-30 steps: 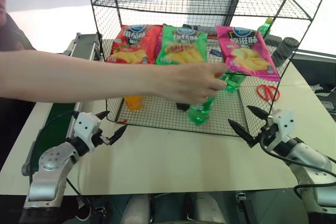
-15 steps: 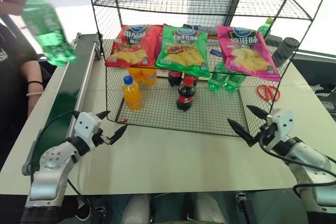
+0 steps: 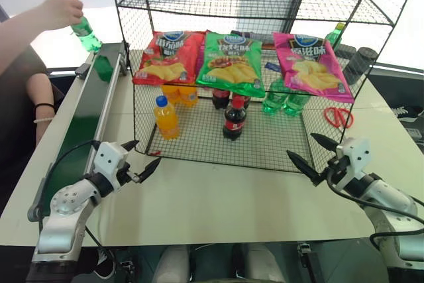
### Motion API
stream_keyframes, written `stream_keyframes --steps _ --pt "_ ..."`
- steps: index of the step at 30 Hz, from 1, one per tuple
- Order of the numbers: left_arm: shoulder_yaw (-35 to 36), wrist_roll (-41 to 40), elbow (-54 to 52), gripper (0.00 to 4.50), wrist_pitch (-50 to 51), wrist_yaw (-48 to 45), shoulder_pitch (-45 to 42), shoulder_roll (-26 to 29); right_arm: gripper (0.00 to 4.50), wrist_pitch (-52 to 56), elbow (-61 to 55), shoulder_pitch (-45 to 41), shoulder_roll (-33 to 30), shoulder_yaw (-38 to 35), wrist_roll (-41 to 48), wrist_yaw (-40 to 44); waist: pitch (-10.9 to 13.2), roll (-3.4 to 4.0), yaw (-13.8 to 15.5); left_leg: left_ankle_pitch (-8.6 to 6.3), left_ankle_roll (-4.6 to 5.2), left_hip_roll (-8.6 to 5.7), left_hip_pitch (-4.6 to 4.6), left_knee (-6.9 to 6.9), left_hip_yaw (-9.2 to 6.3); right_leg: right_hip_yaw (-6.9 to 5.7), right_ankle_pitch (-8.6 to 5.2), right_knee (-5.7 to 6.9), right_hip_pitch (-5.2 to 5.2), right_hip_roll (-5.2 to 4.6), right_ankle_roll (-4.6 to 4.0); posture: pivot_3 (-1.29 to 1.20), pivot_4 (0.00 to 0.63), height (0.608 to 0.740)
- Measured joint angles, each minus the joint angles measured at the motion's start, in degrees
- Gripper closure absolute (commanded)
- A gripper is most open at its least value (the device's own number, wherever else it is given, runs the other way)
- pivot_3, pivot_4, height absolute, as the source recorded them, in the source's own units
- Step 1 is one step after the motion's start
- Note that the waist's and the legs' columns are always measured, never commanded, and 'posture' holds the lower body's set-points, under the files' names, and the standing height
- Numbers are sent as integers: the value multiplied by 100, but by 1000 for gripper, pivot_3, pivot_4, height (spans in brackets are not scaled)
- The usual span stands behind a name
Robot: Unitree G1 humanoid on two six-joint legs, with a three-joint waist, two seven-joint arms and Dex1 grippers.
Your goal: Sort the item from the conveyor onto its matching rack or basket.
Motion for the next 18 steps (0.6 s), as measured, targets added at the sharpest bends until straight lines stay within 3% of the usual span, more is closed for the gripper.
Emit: stream_keyframes --steps 18 --pt "72 -271 -72 0 133 151 -44 -83 27 -2 0 -150 -1 134 0 172 0 0 1 0 0 0 0 1 0 0 0 0 1 0 0 0 150 724"
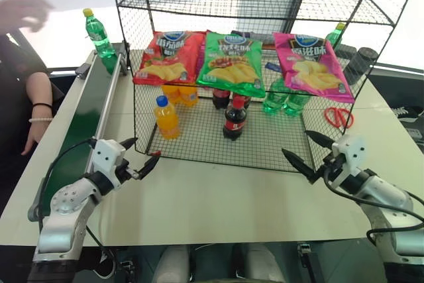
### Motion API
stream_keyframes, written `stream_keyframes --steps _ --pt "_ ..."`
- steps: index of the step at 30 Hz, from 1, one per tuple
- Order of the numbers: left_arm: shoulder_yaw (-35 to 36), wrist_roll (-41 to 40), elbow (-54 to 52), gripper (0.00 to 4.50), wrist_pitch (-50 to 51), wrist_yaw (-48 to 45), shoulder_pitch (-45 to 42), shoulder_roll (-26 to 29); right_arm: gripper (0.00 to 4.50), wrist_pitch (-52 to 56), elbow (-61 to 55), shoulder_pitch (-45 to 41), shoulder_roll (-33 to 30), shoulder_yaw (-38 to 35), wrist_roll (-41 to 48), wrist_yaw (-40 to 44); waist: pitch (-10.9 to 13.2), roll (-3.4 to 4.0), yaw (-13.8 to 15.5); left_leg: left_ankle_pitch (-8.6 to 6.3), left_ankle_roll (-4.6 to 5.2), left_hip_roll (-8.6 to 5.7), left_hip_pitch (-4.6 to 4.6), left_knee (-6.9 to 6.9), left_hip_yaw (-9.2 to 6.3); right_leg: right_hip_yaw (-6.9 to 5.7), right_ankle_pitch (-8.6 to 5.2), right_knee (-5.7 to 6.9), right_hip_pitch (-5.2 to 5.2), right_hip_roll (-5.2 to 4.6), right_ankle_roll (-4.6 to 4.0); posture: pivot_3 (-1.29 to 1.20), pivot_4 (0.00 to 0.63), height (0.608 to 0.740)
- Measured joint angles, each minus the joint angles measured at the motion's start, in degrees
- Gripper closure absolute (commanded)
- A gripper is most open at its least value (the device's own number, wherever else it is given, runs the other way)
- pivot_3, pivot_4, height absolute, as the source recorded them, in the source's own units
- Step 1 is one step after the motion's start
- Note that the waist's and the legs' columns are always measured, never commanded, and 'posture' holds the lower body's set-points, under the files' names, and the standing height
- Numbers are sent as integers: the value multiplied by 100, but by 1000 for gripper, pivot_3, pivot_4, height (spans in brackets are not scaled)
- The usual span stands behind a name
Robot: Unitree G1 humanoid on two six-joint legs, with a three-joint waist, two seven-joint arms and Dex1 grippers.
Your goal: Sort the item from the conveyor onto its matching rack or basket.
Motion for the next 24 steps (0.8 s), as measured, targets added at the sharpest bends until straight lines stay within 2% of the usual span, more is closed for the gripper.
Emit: stream_keyframes --steps 9,16,20,24 --pt "308 -428 -211 0 354 125 -17 4 27 156 -206 -151 -37 44 59 75 0 0 -5 0 0 1 1 0 -1 0 0 0 0 0 0 0 150 724" --pt "1239 -1514 -492 0 1446 542 -133 55 27 310 -329 -407 -34 298 82 175 0 0 -4 0 -1 1 1 2 -3 0 0 0 3 -1 0 0 150 724" --pt "1612 -1529 -468 0 1328 765 58 -46 27 359 -328 -472 23 558 137 260 0 -1 -6 0 -1 -1 1 1 -3 0 0 -2 3 -1 0 0 150 724" --pt "1771 -871 25 0 658 1394 138 -368 27 513 -343 -649 151 871 221 296 -2 -3 -5 0 -1 0 4 2 -4 -1 0 0 4 2 0 0 150 724"
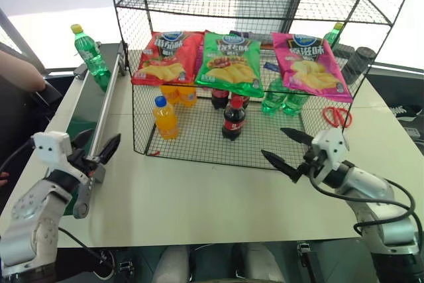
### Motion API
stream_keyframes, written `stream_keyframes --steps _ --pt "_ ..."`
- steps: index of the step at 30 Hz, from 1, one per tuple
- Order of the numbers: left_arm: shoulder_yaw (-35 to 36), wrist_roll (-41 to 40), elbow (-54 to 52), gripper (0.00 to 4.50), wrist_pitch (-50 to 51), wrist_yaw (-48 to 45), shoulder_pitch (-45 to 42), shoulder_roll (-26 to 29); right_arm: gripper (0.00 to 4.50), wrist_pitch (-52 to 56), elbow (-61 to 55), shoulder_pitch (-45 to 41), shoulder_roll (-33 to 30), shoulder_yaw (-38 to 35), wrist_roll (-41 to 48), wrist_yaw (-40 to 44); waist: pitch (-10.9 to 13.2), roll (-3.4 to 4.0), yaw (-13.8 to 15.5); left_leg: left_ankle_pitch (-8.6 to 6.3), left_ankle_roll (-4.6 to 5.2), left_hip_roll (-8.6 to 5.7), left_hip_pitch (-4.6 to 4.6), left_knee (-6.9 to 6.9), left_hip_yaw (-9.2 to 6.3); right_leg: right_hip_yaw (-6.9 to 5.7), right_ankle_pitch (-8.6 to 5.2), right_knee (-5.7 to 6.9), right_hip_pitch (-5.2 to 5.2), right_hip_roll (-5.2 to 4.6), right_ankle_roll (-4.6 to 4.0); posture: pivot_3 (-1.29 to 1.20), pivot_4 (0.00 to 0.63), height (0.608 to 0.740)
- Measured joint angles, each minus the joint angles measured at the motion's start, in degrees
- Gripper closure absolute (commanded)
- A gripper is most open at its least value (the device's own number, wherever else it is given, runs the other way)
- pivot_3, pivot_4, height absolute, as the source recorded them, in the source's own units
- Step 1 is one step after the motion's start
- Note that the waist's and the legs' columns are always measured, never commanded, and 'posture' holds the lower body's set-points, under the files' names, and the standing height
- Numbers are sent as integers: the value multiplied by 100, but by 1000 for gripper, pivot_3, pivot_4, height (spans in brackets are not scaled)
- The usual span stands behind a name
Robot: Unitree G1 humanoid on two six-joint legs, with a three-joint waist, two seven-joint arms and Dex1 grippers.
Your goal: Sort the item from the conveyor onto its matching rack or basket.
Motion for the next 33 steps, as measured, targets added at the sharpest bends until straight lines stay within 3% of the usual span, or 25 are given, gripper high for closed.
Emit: stream_keyframes --steps 7,17,33 --pt "93 627 719 0 -744 721 -113 -282 27 154 -368 -12 377 655 -14 -145 -9 -21 4 0 0 0 -4 0 -2 -2 0 -2 -3 -4 0 0 150 724" --pt "-30 923 1438 0 -1314 815 -446 -306 27 107 -923 513 628 1568 -310 -301 -18 -37 -3 -1 -1 1 -5 0 -1 -4 0 0 -6 -6 1 0 150 724" --pt "-96 1138 1805 0 -1841 1018 -795 -470 27 -415 -496 447 691 1819 -418 163 -24 -47 -3 -1 -1 0 -5 1 -1 -7 1 -1 -5 -7 1 0 150 724"
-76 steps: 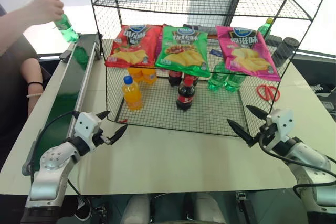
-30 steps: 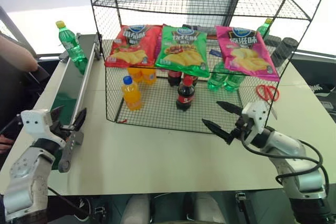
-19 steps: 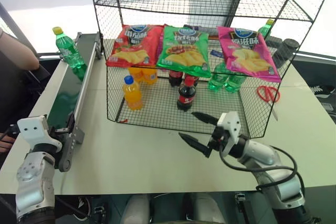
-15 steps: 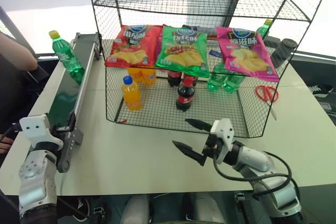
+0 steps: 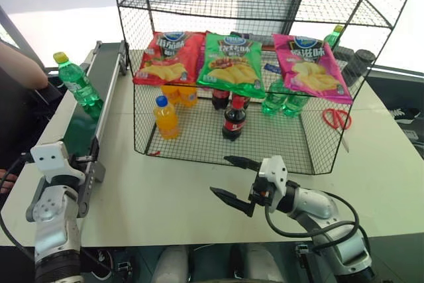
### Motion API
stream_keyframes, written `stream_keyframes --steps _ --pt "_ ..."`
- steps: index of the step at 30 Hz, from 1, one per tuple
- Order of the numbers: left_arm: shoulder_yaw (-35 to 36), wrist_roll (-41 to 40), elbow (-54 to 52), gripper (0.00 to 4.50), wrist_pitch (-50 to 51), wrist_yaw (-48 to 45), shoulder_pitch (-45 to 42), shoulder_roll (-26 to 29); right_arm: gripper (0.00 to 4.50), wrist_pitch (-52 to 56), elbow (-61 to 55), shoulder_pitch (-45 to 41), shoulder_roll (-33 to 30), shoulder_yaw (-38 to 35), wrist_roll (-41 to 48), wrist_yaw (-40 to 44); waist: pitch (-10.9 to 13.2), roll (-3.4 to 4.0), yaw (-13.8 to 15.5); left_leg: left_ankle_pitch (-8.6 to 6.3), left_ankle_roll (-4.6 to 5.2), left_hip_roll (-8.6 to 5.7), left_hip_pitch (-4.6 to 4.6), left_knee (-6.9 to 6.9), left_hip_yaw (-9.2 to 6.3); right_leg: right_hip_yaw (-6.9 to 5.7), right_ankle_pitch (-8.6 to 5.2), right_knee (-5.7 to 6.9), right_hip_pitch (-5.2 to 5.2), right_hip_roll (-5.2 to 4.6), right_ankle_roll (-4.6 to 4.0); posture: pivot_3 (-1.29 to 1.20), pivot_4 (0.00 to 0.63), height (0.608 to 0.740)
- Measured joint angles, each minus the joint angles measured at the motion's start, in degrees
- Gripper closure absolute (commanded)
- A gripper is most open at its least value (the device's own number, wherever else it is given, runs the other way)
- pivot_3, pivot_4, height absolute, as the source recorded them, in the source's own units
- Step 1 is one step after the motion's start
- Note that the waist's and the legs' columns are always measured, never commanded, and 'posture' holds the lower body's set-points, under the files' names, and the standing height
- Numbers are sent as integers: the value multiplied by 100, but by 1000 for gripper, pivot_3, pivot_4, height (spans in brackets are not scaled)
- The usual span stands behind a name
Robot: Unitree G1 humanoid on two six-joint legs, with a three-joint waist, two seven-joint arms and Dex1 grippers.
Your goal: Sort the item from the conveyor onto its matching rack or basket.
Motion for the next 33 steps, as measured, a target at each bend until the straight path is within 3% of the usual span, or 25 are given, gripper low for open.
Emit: stream_keyframes --steps 33 --pt "74 -17 408 0 -390 530 -162 -126 27 40 77 -160 31 59 143 138 -1 -1 2 0 -1 0 0 0 0 -3 0 0 1 -2 1 0 150 724"
